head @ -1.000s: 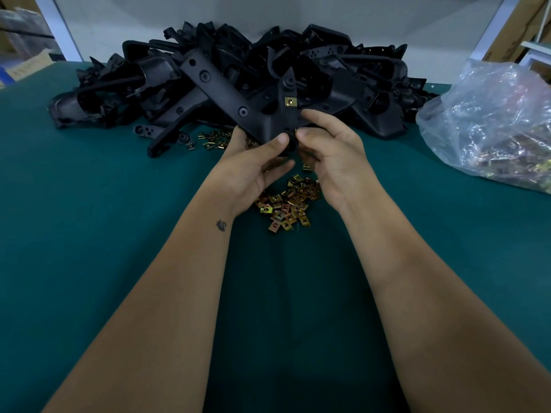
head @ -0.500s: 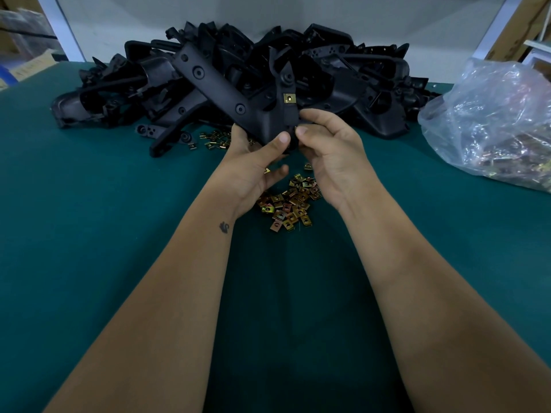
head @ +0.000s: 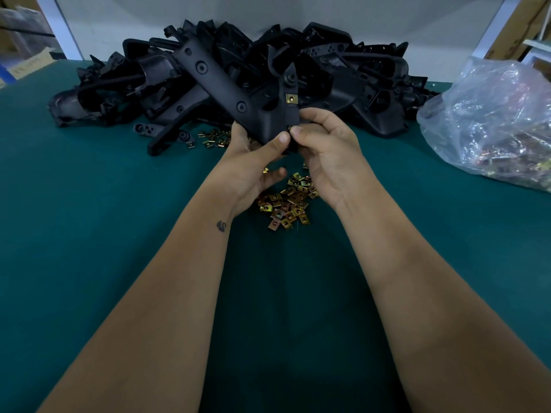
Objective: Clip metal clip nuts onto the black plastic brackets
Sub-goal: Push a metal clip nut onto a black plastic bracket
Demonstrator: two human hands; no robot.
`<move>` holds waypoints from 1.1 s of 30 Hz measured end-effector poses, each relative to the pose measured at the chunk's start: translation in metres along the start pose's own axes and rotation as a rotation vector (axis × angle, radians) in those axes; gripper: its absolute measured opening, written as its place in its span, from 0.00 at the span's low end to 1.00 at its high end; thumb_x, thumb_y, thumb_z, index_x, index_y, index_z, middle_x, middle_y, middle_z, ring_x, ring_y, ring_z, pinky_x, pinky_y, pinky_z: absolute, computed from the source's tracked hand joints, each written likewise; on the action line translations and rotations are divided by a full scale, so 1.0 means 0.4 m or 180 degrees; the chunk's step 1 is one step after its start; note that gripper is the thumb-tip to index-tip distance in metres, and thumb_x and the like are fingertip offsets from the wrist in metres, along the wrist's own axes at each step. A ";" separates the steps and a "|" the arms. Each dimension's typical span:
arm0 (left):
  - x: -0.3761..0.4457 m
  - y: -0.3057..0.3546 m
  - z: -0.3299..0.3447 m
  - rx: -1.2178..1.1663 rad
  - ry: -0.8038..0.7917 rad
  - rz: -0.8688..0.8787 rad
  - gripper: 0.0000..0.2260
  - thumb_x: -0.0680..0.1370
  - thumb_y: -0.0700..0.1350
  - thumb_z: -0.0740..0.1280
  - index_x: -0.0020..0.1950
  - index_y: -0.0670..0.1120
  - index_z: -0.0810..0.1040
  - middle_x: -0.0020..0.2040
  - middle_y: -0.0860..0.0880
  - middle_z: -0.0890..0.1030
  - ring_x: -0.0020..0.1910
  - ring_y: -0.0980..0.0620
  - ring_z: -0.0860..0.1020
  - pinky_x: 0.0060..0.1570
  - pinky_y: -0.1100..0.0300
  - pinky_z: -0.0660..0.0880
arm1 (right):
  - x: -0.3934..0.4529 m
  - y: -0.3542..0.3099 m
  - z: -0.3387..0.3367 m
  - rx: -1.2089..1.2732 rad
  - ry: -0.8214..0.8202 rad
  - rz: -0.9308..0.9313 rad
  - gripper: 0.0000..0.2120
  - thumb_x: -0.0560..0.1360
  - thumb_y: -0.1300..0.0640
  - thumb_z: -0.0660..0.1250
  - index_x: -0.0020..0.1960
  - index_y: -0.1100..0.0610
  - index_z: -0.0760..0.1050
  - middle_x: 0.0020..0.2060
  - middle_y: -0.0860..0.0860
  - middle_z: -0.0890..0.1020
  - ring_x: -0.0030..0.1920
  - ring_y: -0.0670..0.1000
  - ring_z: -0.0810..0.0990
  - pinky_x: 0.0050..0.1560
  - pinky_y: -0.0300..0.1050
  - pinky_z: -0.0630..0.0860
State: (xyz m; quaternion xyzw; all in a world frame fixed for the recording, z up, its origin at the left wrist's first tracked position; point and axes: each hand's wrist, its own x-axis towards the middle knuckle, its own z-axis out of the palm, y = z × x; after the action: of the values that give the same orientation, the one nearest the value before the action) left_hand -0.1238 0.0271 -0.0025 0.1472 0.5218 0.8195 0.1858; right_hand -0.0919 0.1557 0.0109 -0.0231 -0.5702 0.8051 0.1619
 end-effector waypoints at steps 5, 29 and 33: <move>0.002 0.003 -0.008 -0.0017 -0.0091 -0.0023 0.19 0.80 0.40 0.69 0.66 0.54 0.67 0.62 0.49 0.78 0.51 0.54 0.79 0.33 0.65 0.74 | -0.002 -0.006 -0.004 0.0150 -0.0080 0.0084 0.10 0.74 0.73 0.66 0.50 0.60 0.75 0.33 0.49 0.83 0.37 0.45 0.82 0.43 0.37 0.78; 0.017 -0.007 -0.011 -0.1209 -0.0074 0.0051 0.11 0.79 0.37 0.66 0.59 0.48 0.74 0.53 0.47 0.82 0.47 0.51 0.80 0.42 0.61 0.78 | -0.010 0.002 0.037 -0.0153 0.0309 0.0033 0.09 0.79 0.62 0.65 0.56 0.62 0.79 0.51 0.60 0.84 0.48 0.53 0.81 0.53 0.48 0.78; 0.020 -0.013 -0.013 -0.1509 0.0058 -0.0005 0.06 0.81 0.37 0.63 0.54 0.47 0.75 0.47 0.46 0.84 0.42 0.51 0.83 0.43 0.59 0.80 | -0.013 0.011 0.042 -0.0681 0.0601 -0.0248 0.09 0.80 0.59 0.63 0.52 0.61 0.81 0.48 0.57 0.85 0.49 0.55 0.83 0.55 0.49 0.79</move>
State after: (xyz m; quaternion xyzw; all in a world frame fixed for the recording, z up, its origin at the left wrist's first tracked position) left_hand -0.1324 0.0284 -0.0089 0.0917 0.3166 0.9202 0.2111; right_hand -0.0917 0.1374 0.0120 -0.0937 -0.6355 0.7270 0.2425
